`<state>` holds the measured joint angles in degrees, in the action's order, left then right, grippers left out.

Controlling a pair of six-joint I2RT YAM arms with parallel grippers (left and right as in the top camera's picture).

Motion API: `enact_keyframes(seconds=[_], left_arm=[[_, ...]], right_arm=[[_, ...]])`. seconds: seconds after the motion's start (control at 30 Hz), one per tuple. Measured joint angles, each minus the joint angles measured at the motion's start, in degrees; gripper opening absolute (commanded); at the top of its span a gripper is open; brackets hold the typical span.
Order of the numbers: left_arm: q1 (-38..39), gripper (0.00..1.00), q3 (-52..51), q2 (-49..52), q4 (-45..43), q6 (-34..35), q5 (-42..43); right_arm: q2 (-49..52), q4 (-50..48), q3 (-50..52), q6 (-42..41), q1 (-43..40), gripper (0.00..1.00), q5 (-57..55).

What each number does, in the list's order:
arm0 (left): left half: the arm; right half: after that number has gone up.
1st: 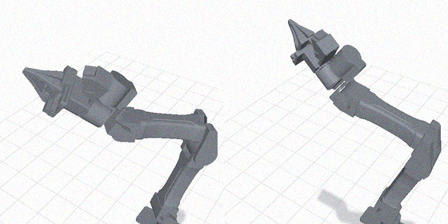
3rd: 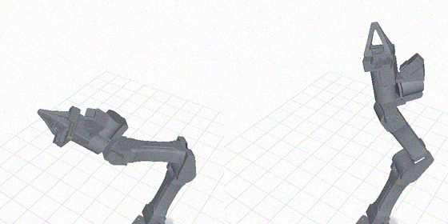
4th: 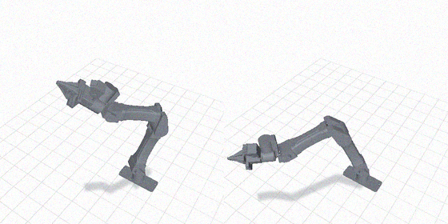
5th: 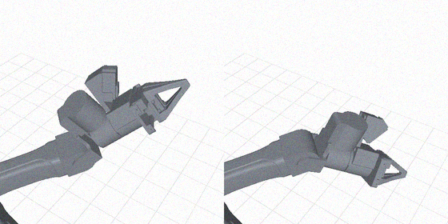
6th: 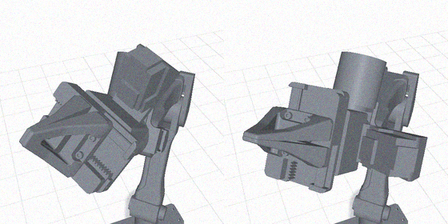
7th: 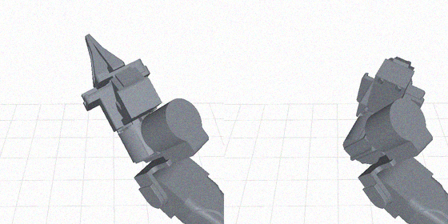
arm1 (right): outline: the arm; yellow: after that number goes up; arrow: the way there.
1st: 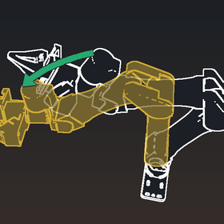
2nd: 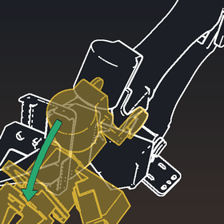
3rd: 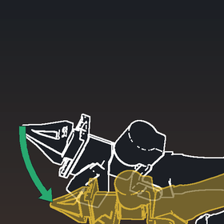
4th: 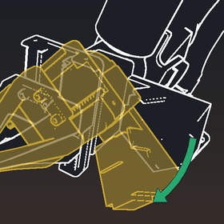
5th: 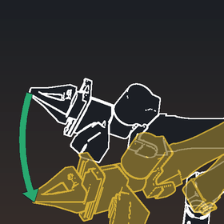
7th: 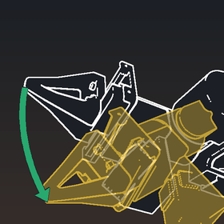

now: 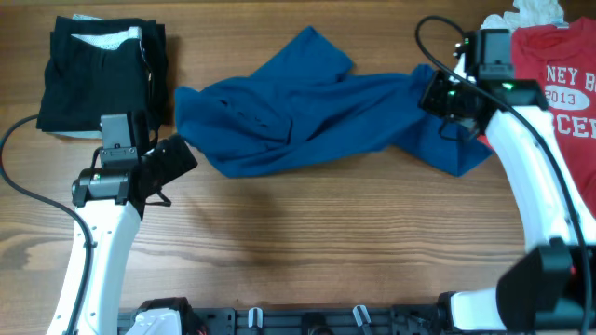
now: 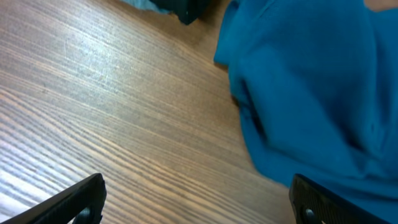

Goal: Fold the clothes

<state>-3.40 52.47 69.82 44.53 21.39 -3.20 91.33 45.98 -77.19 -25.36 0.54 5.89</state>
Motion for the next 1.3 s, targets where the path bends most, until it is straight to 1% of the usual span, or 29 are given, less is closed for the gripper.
enact_keyframes(seconds=[0.03,0.13,0.17,0.2,0.23,0.47,0.5,0.53,0.57,0.77,0.9,0.97,1.03,1.13,1.23,1.3], left_arm=[[0.0,0.95,-0.02,0.0,0.44,-0.13,0.0],[0.0,0.95,0.0,0.0,1.97,-0.35,0.0],[0.0,0.95,0.0,0.0,2.08,-0.35,0.0],[0.0,0.95,0.0,0.0,2.16,-0.35,0.0],[0.0,0.95,0.0,0.0,2.16,-0.37,0.0],[0.0,0.95,0.0,0.0,2.16,-0.55,0.02],[0.0,0.93,-0.02,0.0,2.16,-0.57,0.0],[0.0,0.87,0.0,0.0,2.19,-0.57,0.02],[0.0,0.85,0.0,0.0,2.19,-0.68,0.04],[0.0,0.86,-0.74,0.79,2.47,-5.07,8.63],[0.0,0.85,-5.68,4.68,-1.9,-6.82,12.57],[0.39,0.85,-7.17,7.74,-4.83,-9.55,15.5],[2.38,0.86,-7.39,10.67,-8.35,-11.8,17.11],[6.97,0.86,-7.43,14.73,-15.43,-13.92,17.73],[11.74,0.85,-7.43,20.22,-21.29,-15.58,16.15],[13.7,0.81,-7.43,23.21,-23.28,-16.41,15.02]], right_arm=[[-0.83,0.94,-0.09,0.22,0.0,0.04,-0.42],[-0.79,2.51,-0.09,1.49,0.0,0.14,-1.09],[-0.63,2.97,-0.09,1.6,0.0,0.14,-1.27],[-0.52,3.15,-0.09,1.9,0.0,0.07,-1.33],[-0.44,3.37,-0.09,1.92,0.0,0.04,-1.49],[-0.42,5.27,-0.09,2.34,0.0,0.04,-1.7],[-0.42,5.25,-0.09,2.34,0.0,0.04,-1.73],[-0.42,5.2,-0.09,2.34,0.0,0.04,-1.75],[-0.42,5.05,-0.09,2.34,0.0,0.04,-1.88],[0.7,4.24,-0.09,2.34,0.0,0.04,-1.9],[1.11,4.11,-0.09,2.34,0.0,0.04,-1.9],[1.31,4.02,-0.07,2.29,0.0,0.04,-1.9],[1.36,3.58,-0.09,2.1,0.0,0.04,-1.9],[1.36,3.08,-0.07,2.08,0.0,0.04,-1.92],[1.38,3.06,-0.07,2.08,0.0,0.04,-1.95],[1.38,3.08,-0.07,2.08,0.0,0.04,-2.12]])
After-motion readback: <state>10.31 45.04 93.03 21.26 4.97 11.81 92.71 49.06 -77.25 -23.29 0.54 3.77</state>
